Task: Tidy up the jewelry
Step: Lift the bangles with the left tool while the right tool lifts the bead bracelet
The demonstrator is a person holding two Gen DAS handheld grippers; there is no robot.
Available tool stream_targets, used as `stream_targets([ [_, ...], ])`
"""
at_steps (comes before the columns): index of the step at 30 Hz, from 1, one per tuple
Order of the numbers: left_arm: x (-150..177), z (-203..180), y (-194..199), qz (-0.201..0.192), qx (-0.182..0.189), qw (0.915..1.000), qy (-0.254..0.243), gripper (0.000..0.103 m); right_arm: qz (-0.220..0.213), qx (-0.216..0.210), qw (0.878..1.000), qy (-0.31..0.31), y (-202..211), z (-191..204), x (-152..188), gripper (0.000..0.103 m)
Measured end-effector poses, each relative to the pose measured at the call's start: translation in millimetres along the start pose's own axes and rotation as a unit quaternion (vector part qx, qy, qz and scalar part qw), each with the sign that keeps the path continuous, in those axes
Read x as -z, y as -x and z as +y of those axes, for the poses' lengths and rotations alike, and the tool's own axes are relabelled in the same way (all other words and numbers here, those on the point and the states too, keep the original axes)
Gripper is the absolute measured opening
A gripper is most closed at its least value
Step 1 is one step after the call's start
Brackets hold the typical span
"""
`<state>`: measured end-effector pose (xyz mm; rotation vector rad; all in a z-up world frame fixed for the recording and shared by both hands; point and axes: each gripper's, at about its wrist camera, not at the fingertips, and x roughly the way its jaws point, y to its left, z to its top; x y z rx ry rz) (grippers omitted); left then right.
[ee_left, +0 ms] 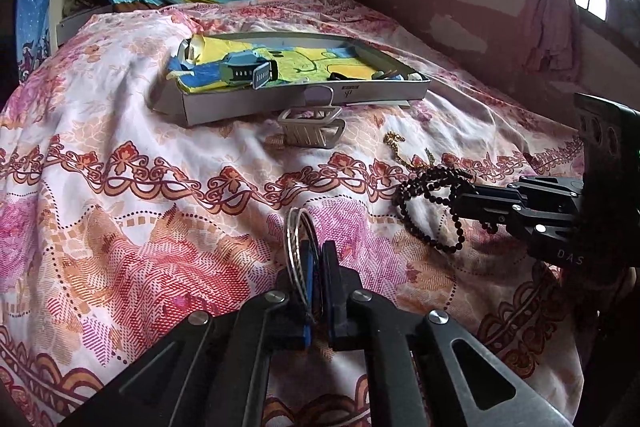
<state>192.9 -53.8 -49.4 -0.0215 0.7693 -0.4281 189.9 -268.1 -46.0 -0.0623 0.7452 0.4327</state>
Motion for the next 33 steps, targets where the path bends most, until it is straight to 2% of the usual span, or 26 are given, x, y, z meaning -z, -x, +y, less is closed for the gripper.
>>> stream_targets([
  [6, 0, -8, 12, -0.03, -0.006, 0.9994, -0.018, 0.004, -0.018, -0.004, 1.0, 0.012, 3, 7, -3, 0.01],
  [17, -15, -19, 36, -0.059, 0.024, 0.9979, -0.013, 0.003, -0.076, 0.003, 0.997, 0.026, 29, 17, -19, 0.009],
  [21, -19, -27, 43, -0.055, 0.025, 0.998, -0.021, 0.003, -0.093, 0.011, 0.995, 0.017, 41, 16, -23, 0.009],
  [26, -26, -27, 46, -0.046, 0.032, 0.9984, 0.002, 0.003, -0.126, 0.006, 0.992, -0.014, 55, 9, -37, 0.009],
  [30, -43, -26, 41, -0.035, 0.027, 0.999, 0.009, 0.003, -0.154, 0.006, 0.988, -0.028, 61, 1, -54, 0.009],
  [33, -67, -23, 30, -0.027, 0.014, 0.9994, 0.013, 0.003, -0.174, 0.001, 0.984, -0.045, 59, -15, -76, 0.009],
])
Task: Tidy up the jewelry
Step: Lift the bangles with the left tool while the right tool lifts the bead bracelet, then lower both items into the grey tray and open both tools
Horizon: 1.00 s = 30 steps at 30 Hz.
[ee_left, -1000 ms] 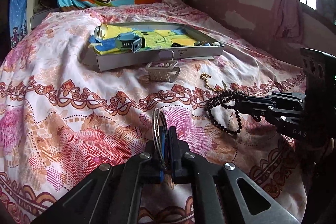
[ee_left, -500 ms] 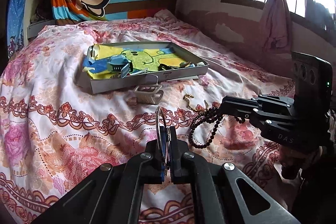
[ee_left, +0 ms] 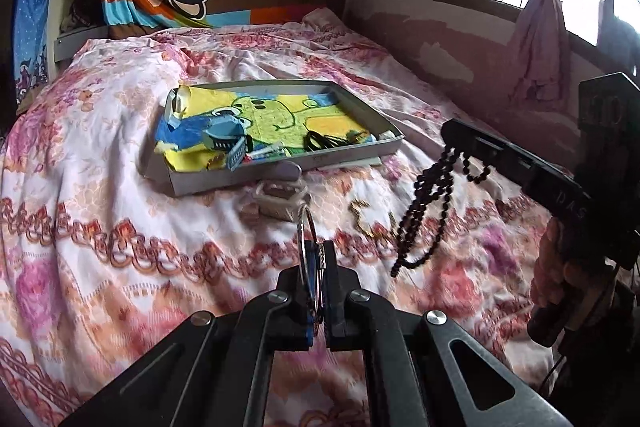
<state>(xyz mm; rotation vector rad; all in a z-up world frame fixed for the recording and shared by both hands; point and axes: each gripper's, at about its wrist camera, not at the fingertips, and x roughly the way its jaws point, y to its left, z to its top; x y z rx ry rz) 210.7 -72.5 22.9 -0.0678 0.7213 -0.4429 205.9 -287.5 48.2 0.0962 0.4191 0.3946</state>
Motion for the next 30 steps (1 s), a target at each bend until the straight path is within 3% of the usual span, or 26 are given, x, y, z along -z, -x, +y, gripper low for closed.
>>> stream_targets([
  [5, -48, 10, -28, -0.001, -0.014, 0.9997, 0.019, 0.003, -0.023, 0.004, 0.999, -0.025, -28, -31, -30, 0.009],
  [10, -97, 18, -72, -0.013, -0.027, 0.9989, 0.036, 0.003, -0.058, 0.036, 0.997, -0.041, -55, -73, -58, 0.009],
  [14, -123, 12, -119, -0.012, -0.043, 0.9988, 0.022, 0.003, -0.083, 0.052, 0.994, -0.056, -72, -105, -62, 0.009],
  [21, -122, -2, -192, 0.033, -0.06, 0.9974, 0.021, 0.003, -0.041, 0.069, 0.992, -0.096, -121, -159, -38, 0.009],
  [30, -114, 1, -225, 0.079, -0.081, 0.9928, 0.041, 0.004, 0.037, 0.065, 0.988, -0.134, -167, -192, -7, 0.009],
])
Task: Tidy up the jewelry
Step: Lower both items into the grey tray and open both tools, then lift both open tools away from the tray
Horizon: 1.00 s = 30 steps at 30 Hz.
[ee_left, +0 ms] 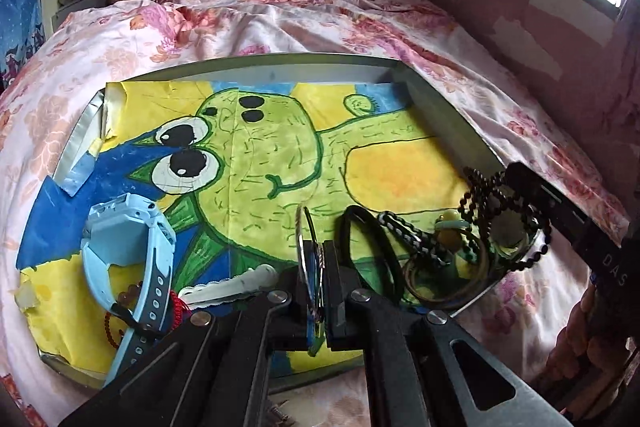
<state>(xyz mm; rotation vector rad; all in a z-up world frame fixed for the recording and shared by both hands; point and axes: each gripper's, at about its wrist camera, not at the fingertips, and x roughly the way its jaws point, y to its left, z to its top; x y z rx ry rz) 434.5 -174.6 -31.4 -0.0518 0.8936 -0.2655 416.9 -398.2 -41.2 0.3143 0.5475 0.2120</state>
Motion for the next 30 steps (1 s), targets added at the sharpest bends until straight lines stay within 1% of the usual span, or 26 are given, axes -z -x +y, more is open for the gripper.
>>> stream_targets([
  [2, -3, 3, -3, 0.013, -0.006, 0.9999, 0.009, 0.005, 0.007, -0.003, 1.0, -0.004, -4, -1, 3, 0.01],
  [4, -5, 6, -5, 0.029, -0.008, 0.9993, 0.02, 0.006, 0.006, -0.001, 1.0, -0.001, -4, -1, 4, 0.011],
  [5, -4, 8, -6, 0.033, -0.01, 0.9991, 0.024, 0.009, 0.003, -0.001, 1.0, 0.003, -5, -1, 4, 0.012],
  [6, -5, 9, -6, 0.036, -0.01, 0.999, 0.026, 0.016, 0.001, -0.001, 1.0, 0.005, -2, 1, 6, 0.018],
  [7, -4, 10, -4, 0.036, -0.009, 0.9989, 0.03, 0.021, -0.001, 0.0, 1.0, 0.008, -1, 2, 6, 0.03],
  [8, -4, 11, -2, 0.033, -0.007, 0.9989, 0.033, 0.034, -0.006, 0.0, 1.0, 0.009, 0, 3, 7, 0.036],
  [9, -4, 13, 3, 0.025, -0.005, 0.9989, 0.04, 0.053, -0.012, 0.0, 1.0, 0.009, 2, 4, 7, 0.045],
  [10, -4, 14, 8, 0.012, -0.008, 0.9988, 0.047, 0.065, -0.017, 0.0, 1.0, 0.009, 8, 5, 6, 0.046],
  [11, -4, 15, 14, -0.002, -0.016, 0.9984, 0.053, 0.082, -0.02, 0.003, 1.0, 0.011, 10, 6, 6, 0.046],
  [12, -3, 17, 23, -0.025, -0.025, 0.9974, 0.063, 0.084, -0.022, 0.008, 1.0, 0.015, 12, 8, 4, 0.046],
  [13, -3, 18, 31, -0.039, -0.023, 0.9966, 0.069, 0.084, -0.024, 0.013, 0.999, 0.019, 19, 9, 2, 0.047],
  [14, -4, 19, 37, -0.044, -0.016, 0.9962, 0.073, 0.084, -0.026, 0.018, 0.999, 0.021, 21, 9, 1, 0.048],
  [16, -5, 20, 49, -0.053, -0.018, 0.9951, 0.081, 0.085, -0.03, 0.026, 0.999, 0.022, 30, 12, -1, 0.059],
  [17, -5, 20, 56, -0.061, -0.022, 0.9945, 0.082, 0.086, -0.032, 0.028, 0.999, 0.023, 34, 13, -2, 0.061],
  [18, -5, 20, 64, -0.07, -0.024, 0.9938, 0.083, 0.09, -0.033, 0.029, 0.999, 0.025, 40, 16, -3, 0.062],
  [20, -4, 20, 85, -0.095, -0.032, 0.9914, 0.084, 0.095, -0.035, 0.033, 0.998, 0.033, 51, 22, -8, 0.067],
  [22, -3, 21, 104, -0.117, -0.037, 0.9885, 0.089, 0.099, -0.046, 0.037, 0.997, 0.042, 67, 31, -11, 0.078],
  [23, -2, 21, 116, -0.128, -0.039, 0.9869, 0.09, 0.1, -0.053, 0.036, 0.997, 0.045, 76, 37, -14, 0.081],
  [25, 1, 22, 135, -0.147, -0.043, 0.9839, 0.091, 0.101, -0.064, 0.035, 0.996, 0.048, 95, 48, -18, 0.091],
  [28, 10, 21, 171, -0.179, -0.056, 0.979, 0.079, 0.102, -0.082, 0.037, 0.993, 0.071, 124, 71, -23, 0.097],
  [30, 16, 19, 192, -0.196, -0.057, 0.9765, 0.068, 0.103, -0.098, 0.041, 0.99, 0.092, 143, 87, -25, 0.102],
])
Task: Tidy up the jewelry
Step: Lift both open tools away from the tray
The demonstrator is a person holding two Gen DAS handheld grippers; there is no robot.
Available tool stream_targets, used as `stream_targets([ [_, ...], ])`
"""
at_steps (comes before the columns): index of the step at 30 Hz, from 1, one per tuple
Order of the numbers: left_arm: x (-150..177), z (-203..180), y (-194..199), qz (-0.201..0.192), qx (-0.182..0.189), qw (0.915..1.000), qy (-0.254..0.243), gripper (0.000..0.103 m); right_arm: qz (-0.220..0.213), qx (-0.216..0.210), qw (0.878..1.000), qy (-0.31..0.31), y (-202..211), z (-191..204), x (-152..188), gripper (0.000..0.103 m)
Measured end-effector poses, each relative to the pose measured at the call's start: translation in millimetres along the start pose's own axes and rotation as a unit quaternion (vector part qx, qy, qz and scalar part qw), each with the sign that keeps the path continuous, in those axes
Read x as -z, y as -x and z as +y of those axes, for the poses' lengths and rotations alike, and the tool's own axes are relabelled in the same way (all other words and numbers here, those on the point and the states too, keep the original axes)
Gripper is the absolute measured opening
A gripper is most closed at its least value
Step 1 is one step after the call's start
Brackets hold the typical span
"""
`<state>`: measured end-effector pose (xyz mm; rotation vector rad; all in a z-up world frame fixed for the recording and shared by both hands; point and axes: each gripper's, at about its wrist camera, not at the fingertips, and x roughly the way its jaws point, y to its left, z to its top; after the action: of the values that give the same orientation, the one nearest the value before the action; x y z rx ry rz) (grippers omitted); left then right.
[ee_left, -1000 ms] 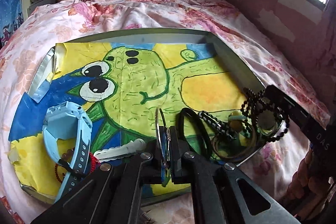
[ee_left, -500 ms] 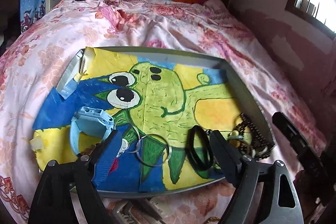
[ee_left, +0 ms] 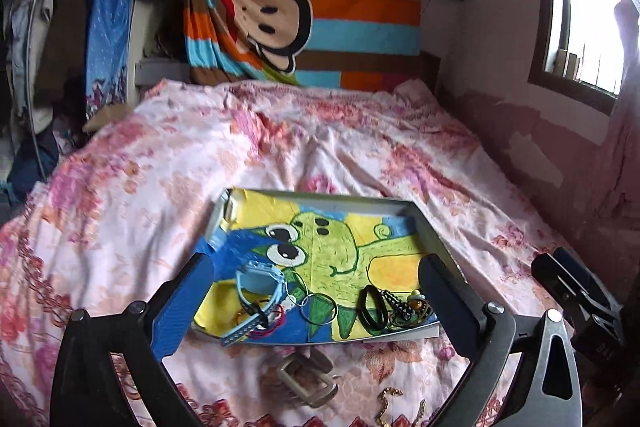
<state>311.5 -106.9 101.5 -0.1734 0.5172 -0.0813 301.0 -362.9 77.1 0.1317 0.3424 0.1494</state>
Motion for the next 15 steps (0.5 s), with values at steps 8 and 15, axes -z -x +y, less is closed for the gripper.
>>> stream_targets([
  [8, 6, 8, 79, -0.051, 0.016, 0.9983, -0.021, 0.103, -0.06, 0.004, 0.998, 0.029, 90, 45, -12, 0.102],
  [15, 29, 18, 130, -0.07, 0.02, 0.9968, -0.031, 0.103, -0.084, 0.004, 0.996, 0.027, 156, 63, 13, 0.102],
])
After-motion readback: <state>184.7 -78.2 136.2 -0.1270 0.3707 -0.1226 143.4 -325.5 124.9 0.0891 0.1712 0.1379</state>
